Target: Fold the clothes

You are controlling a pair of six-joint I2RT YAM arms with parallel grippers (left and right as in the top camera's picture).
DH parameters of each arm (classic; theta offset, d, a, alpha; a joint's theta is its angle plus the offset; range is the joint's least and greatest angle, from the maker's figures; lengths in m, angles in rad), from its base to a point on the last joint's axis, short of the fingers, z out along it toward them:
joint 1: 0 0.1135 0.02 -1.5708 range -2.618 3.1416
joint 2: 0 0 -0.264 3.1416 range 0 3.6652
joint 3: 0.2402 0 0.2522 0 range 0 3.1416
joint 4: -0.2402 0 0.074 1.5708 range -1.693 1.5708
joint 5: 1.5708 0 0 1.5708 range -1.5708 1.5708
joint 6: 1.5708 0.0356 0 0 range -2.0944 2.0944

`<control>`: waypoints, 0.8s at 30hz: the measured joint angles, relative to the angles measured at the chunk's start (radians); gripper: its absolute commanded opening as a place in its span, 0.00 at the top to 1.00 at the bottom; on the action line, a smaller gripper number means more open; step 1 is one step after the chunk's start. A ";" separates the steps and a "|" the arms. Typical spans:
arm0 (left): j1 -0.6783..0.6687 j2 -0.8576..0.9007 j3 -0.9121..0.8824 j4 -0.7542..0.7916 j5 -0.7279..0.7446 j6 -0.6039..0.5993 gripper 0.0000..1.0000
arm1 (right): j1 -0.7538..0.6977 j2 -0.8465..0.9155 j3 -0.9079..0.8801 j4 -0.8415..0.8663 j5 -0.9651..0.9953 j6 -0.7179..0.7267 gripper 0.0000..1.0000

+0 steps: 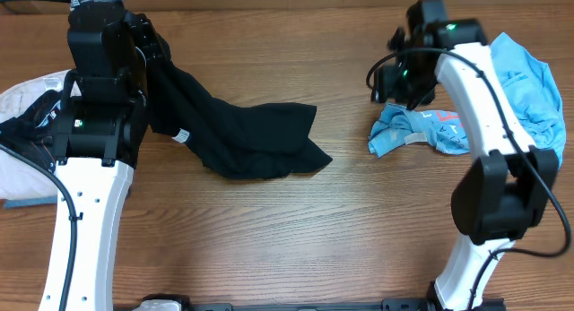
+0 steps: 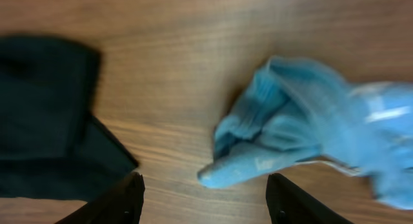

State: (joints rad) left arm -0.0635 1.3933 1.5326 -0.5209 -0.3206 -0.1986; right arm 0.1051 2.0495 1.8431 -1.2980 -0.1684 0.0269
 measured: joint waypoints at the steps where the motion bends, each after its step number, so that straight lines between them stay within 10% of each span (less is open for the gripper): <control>1: 0.000 0.000 0.000 0.000 0.000 0.000 0.94 | -0.001 0.011 -0.028 0.005 -0.001 0.004 0.36; 8: 0.000 0.000 0.000 -0.004 0.003 0.000 0.95 | -0.006 0.042 -0.248 0.216 -0.001 0.022 0.28; 13: 0.000 0.000 0.000 -0.004 0.003 0.000 0.95 | -0.006 0.042 -0.340 0.304 0.039 0.033 0.96; 24: 0.000 0.000 0.000 -0.004 0.007 0.000 0.95 | -0.072 0.028 -0.366 0.119 0.331 0.346 0.96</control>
State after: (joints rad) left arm -0.0635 1.3933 1.5326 -0.5251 -0.3134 -0.1986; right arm 0.0326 2.0773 1.4769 -1.1790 0.1627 0.3733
